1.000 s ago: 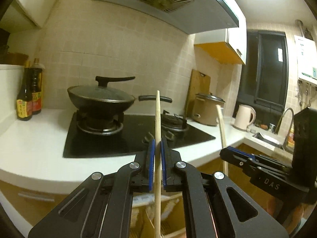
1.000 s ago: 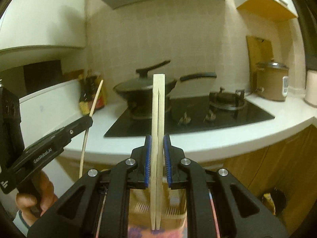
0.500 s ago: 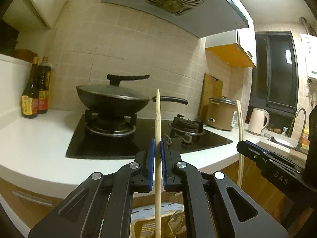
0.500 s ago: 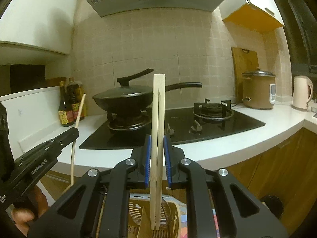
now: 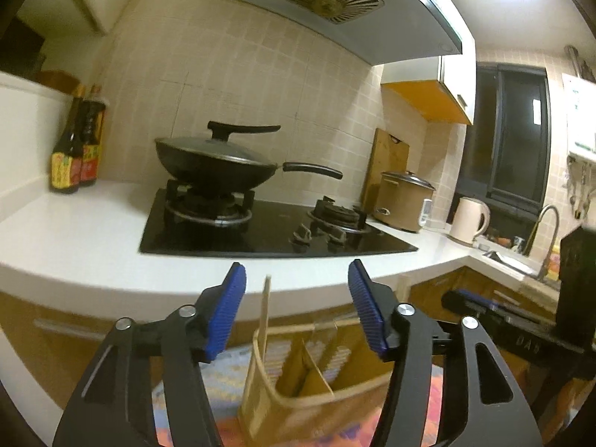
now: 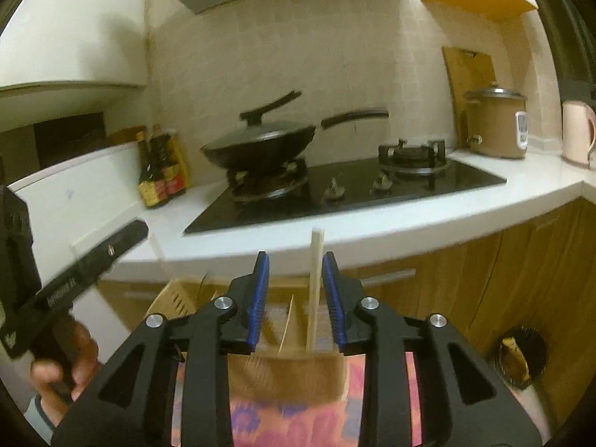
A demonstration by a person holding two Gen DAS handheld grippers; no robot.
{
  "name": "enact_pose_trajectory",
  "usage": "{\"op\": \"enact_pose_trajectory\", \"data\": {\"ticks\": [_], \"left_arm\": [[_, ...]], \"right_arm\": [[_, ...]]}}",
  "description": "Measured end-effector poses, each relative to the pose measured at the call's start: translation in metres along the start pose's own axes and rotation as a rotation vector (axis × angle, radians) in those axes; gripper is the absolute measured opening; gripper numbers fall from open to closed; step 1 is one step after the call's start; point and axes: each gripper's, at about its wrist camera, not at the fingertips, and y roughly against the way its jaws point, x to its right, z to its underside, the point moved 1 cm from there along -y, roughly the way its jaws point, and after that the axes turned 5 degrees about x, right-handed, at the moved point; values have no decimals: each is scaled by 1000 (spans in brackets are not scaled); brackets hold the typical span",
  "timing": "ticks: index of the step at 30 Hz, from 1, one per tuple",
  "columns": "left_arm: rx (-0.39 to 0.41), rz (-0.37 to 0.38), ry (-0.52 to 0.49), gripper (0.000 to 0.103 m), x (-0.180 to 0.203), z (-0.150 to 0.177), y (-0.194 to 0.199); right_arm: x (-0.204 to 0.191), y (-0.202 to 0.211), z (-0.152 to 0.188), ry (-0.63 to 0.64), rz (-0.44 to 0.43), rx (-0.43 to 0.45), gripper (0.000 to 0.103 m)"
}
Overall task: Organize utensils
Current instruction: 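Move both open tools back down to the utensils on the table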
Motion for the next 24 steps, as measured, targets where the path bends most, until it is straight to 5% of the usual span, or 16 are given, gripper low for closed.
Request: {"op": "enact_pose_trajectory", "data": {"ticks": [1, 2, 11, 17, 24], "left_arm": [[-16, 0, 6, 62, -1, 1, 7], [-37, 3, 12, 65, -1, 2, 13], [-307, -34, 18, 65, 0, 57, 69], [-515, -47, 48, 61, 2, 117, 90], [-644, -40, 76, 46, 8, 154, 91]], "right_arm": [[-1, 5, 4, -2, -6, -18, 48], [-3, 12, 11, -7, -14, -42, 51], [-25, 49, 84, -8, -53, -312, 51], [-46, 54, 148, -32, -110, -518, 33], [-68, 55, 185, 27, -133, -606, 27]]}}
